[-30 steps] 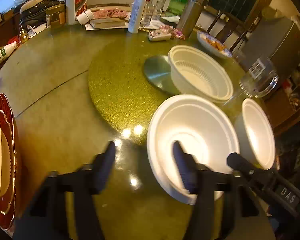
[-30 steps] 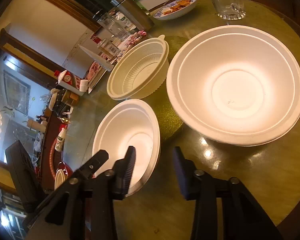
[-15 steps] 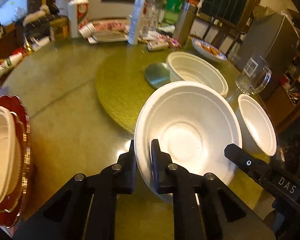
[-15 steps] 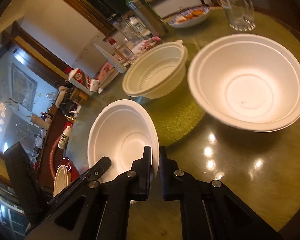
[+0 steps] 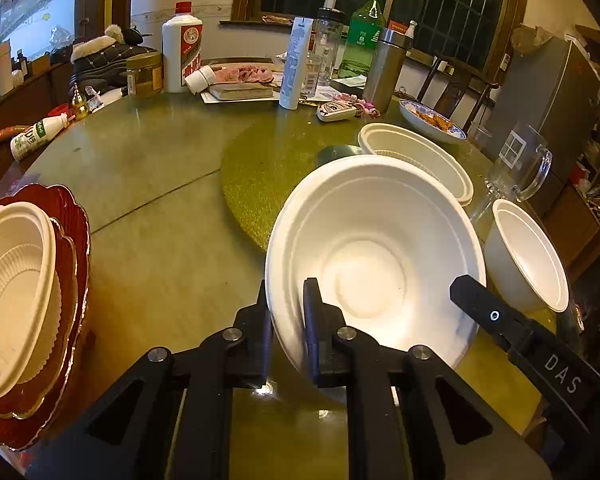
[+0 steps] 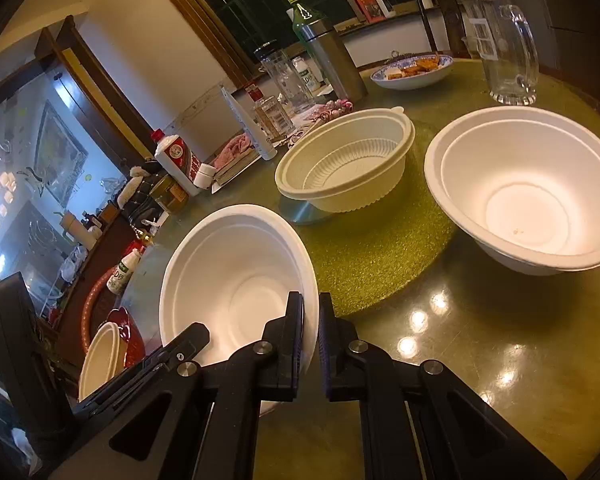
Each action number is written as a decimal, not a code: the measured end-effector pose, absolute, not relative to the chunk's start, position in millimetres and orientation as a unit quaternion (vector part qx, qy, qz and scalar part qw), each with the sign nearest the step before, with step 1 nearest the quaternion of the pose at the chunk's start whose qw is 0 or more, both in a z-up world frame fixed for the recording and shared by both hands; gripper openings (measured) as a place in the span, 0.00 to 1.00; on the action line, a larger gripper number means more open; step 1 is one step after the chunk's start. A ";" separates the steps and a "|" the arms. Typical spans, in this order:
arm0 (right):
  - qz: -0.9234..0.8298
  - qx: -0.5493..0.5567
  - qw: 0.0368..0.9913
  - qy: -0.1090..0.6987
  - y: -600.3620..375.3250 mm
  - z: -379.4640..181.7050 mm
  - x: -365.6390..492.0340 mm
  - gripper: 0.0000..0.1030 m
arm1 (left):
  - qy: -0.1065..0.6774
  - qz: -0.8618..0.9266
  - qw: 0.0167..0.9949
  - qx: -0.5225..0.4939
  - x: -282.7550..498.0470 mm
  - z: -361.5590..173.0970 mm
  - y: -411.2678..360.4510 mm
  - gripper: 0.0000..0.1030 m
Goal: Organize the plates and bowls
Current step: 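Lift the white foam bowl with both grippers and hold it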
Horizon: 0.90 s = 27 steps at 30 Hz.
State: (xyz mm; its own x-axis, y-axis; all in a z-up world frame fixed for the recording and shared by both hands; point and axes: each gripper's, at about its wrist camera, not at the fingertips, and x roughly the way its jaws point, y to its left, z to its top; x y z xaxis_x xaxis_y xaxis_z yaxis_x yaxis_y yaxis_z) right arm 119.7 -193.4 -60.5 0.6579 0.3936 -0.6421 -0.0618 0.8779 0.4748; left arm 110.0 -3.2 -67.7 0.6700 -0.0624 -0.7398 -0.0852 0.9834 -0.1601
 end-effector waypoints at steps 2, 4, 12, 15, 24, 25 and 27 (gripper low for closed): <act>0.129 0.210 0.886 0.393 -193.7 -61.4 120.6 0.07 | 0.405 0.007 0.910 -0.091 109.9 -67.7 -3.3 0.12; 0.130 0.209 0.886 0.393 -194.2 -62.4 120.2 0.07 | 0.404 0.007 0.911 -0.088 109.7 -67.8 -4.8 0.12; 0.129 0.206 0.888 0.391 -193.4 -62.7 119.9 0.07 | 0.401 0.008 0.912 -0.084 108.7 -67.8 -5.7 0.12; 0.128 0.205 0.888 0.391 -193.4 -63.1 119.9 0.07 | 0.397 0.008 0.914 -0.084 107.6 -67.1 -5.1 0.12; 0.127 0.202 0.891 0.387 -194.4 -62.8 120.5 0.07 | 0.385 0.007 0.920 -0.079 104.4 -67.6 -6.4 0.12; 0.127 0.202 0.890 0.387 -194.4 -62.9 120.6 0.07 | 0.384 0.007 0.920 -0.078 104.5 -68.0 -6.2 0.12; 0.128 0.203 0.890 0.388 -194.5 -63.2 121.4 0.07 | 0.385 0.007 0.920 -0.079 104.5 -68.1 -6.3 0.12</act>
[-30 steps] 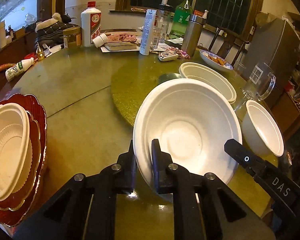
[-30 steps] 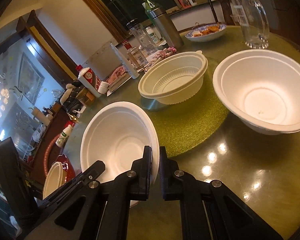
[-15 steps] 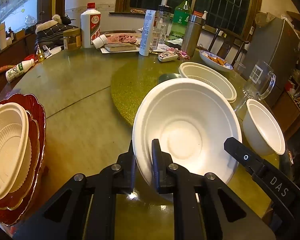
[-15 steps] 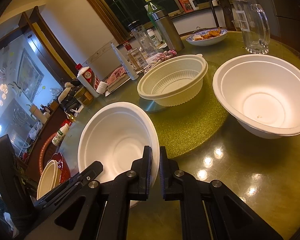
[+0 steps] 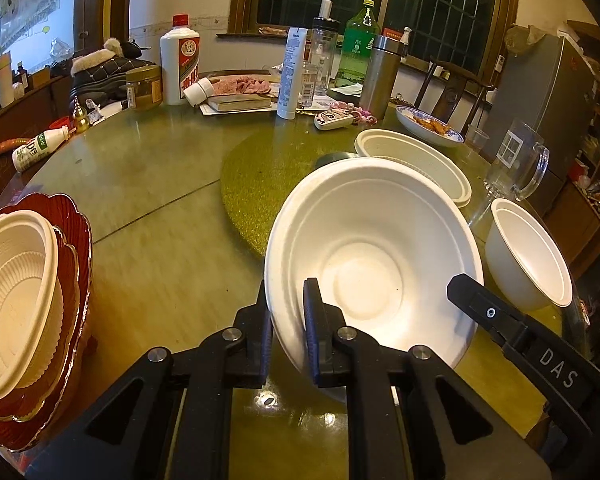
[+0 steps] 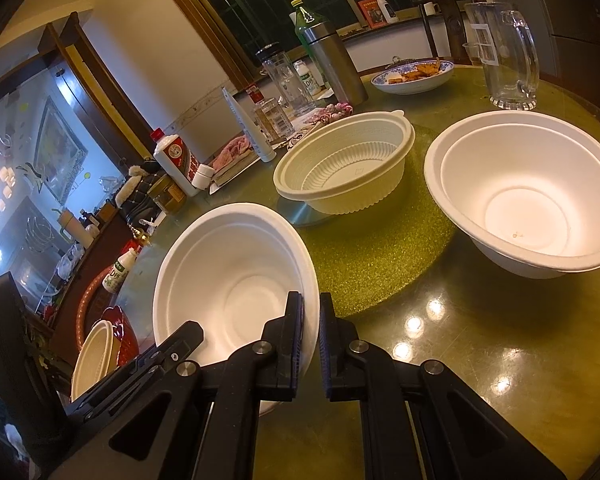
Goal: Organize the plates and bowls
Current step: 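Lift the white foam bowl with both grippers and hold it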
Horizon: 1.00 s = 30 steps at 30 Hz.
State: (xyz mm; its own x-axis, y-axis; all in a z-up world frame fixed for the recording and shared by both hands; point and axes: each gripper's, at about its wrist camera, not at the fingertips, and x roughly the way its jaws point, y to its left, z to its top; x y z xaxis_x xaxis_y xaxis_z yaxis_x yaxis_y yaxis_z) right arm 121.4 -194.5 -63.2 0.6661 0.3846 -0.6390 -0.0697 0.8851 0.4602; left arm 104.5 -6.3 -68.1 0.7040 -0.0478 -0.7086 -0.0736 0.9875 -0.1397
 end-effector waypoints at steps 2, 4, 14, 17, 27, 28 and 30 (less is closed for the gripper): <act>0.127 0.203 0.891 0.386 -195.0 -62.1 121.1 0.08 | 0.385 0.004 0.920 -0.080 104.5 -67.6 -6.7 0.12; 0.125 0.203 0.891 0.385 -195.0 -63.3 122.2 0.08 | 0.383 0.003 0.920 -0.078 103.8 -67.5 -7.4 0.12; 0.120 0.195 0.895 0.382 -193.6 -63.7 120.8 0.08 | 0.380 -0.008 0.921 -0.084 102.8 -68.9 -5.5 0.12; 0.119 0.192 0.896 0.382 -192.7 -63.7 120.9 0.08 | 0.380 -0.008 0.921 -0.085 102.6 -69.1 -4.8 0.12; 0.117 0.188 0.896 0.384 -190.1 -62.9 121.4 0.08 | 0.377 -0.007 0.923 -0.080 101.0 -69.3 -5.9 0.12; 0.117 0.188 0.897 0.384 -189.9 -62.9 121.6 0.08 | 0.378 -0.007 0.922 -0.080 100.9 -69.1 -5.8 0.12; 0.117 0.188 0.897 0.383 -189.2 -62.7 122.2 0.08 | 0.376 -0.007 0.923 -0.080 100.7 -68.9 -5.8 0.12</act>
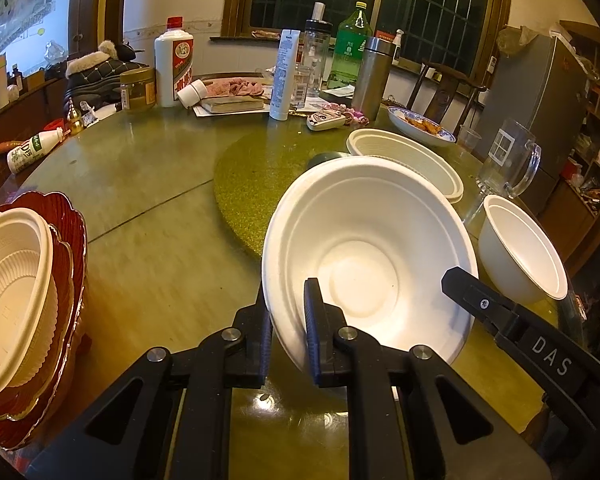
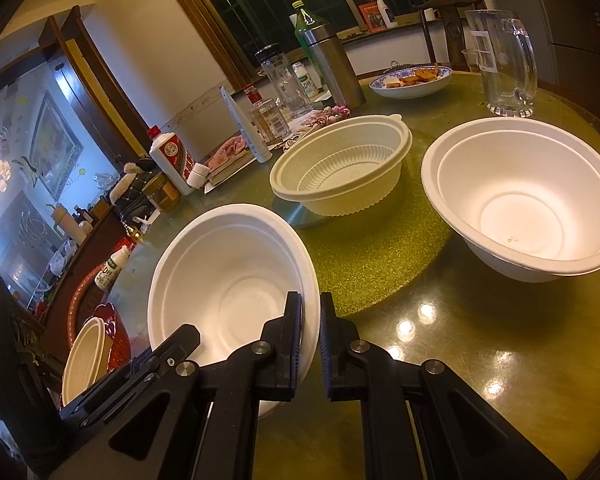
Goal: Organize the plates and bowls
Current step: 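Lift the white foam bowl with both grippers and hold it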
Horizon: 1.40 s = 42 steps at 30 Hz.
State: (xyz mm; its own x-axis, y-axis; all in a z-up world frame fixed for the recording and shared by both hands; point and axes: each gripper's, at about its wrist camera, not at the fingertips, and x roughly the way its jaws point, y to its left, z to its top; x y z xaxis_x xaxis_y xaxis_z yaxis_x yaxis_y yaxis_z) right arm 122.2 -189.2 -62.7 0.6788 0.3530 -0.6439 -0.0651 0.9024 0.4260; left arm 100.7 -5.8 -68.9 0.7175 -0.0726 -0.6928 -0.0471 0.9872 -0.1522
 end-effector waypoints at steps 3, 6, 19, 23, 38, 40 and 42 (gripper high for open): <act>0.116 0.188 0.897 0.383 -189.3 -62.6 121.7 0.08 | 0.374 -0.006 0.924 -0.077 100.7 -69.2 -6.2 0.12; 0.116 0.187 0.898 0.381 -188.8 -62.4 121.7 0.08 | 0.373 -0.005 0.925 -0.077 100.3 -68.8 -5.7 0.12; 0.114 0.177 0.907 0.364 -187.4 -57.3 115.4 0.08 | 0.361 0.005 0.930 -0.069 100.7 -65.6 -7.8 0.13; 0.111 0.175 0.910 0.359 -187.6 -56.1 113.1 0.08 | 0.358 0.009 0.931 -0.065 100.9 -64.9 -10.2 0.13; 0.111 0.175 0.912 0.354 -188.4 -55.4 111.9 0.08 | 0.356 0.017 0.933 -0.055 101.0 -63.3 -14.9 0.13; 0.111 0.174 0.912 0.354 -187.7 -55.1 112.4 0.08 | 0.355 0.017 0.933 -0.055 100.6 -63.4 -14.9 0.13; 0.111 0.174 0.913 0.352 -187.8 -54.7 112.1 0.08 | 0.352 0.017 0.934 -0.054 99.9 -63.2 -15.1 0.13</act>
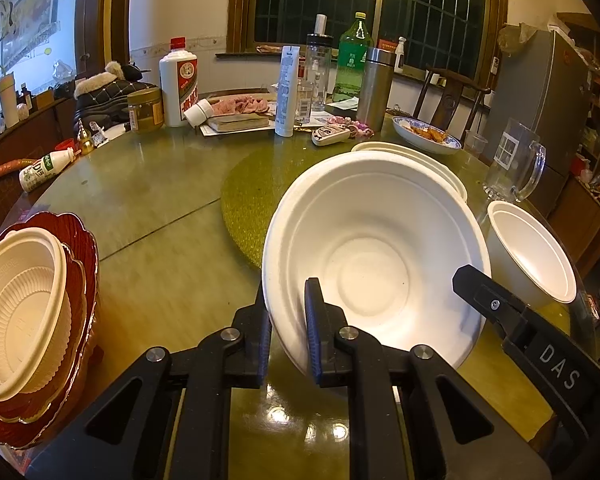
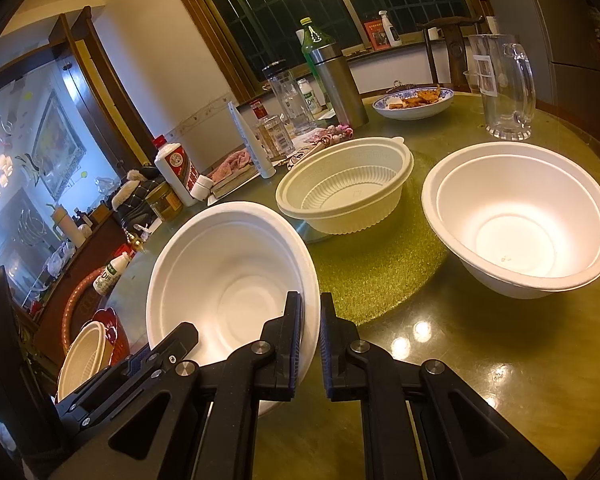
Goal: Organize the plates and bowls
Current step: 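Lift the white foam bowl with both grippers and hold it, then carry the held foam bowl toward the red plate stack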
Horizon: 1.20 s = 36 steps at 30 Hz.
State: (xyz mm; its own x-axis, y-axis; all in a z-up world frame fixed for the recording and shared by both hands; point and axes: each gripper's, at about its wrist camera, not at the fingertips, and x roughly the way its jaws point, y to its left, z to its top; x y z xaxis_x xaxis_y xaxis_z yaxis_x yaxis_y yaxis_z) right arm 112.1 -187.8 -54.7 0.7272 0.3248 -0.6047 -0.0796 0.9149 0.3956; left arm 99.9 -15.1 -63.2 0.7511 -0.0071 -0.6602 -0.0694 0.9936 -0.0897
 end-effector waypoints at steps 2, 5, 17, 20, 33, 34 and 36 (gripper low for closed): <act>0.109 0.172 0.914 0.350 -187.8 -54.1 111.3 0.08 | 0.351 0.015 0.935 -0.054 99.0 -62.3 -15.1 0.13; 0.109 0.171 0.916 0.347 -188.2 -52.6 111.1 0.08 | 0.347 0.014 0.936 -0.054 98.4 -61.2 -15.1 0.13; 0.106 0.166 0.919 0.342 -187.2 -50.7 108.5 0.08 | 0.340 0.013 0.939 -0.050 96.7 -60.6 -16.8 0.13; 0.106 0.165 0.919 0.341 -186.9 -50.2 108.8 0.08 | 0.340 0.013 0.939 -0.051 96.8 -60.9 -16.3 0.13; 0.106 0.163 0.921 0.338 -187.6 -48.1 107.8 0.08 | 0.338 0.012 0.940 -0.050 96.2 -59.7 -17.4 0.14; 0.106 0.163 0.921 0.339 -187.3 -48.3 107.8 0.08 | 0.337 0.012 0.940 -0.050 96.2 -59.3 -17.6 0.14; 0.106 0.163 0.921 0.338 -187.2 -48.3 107.7 0.08 | 0.337 0.012 0.940 -0.050 96.2 -59.3 -17.6 0.14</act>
State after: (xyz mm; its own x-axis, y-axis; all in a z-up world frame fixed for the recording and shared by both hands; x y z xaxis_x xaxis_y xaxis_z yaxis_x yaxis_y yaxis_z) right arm 107.7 -187.2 -48.3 0.7486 0.3051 -0.5886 -0.0846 0.9245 0.3717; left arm 96.2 -17.6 -59.3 0.7722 -0.0103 -0.6353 -0.0569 0.9947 -0.0853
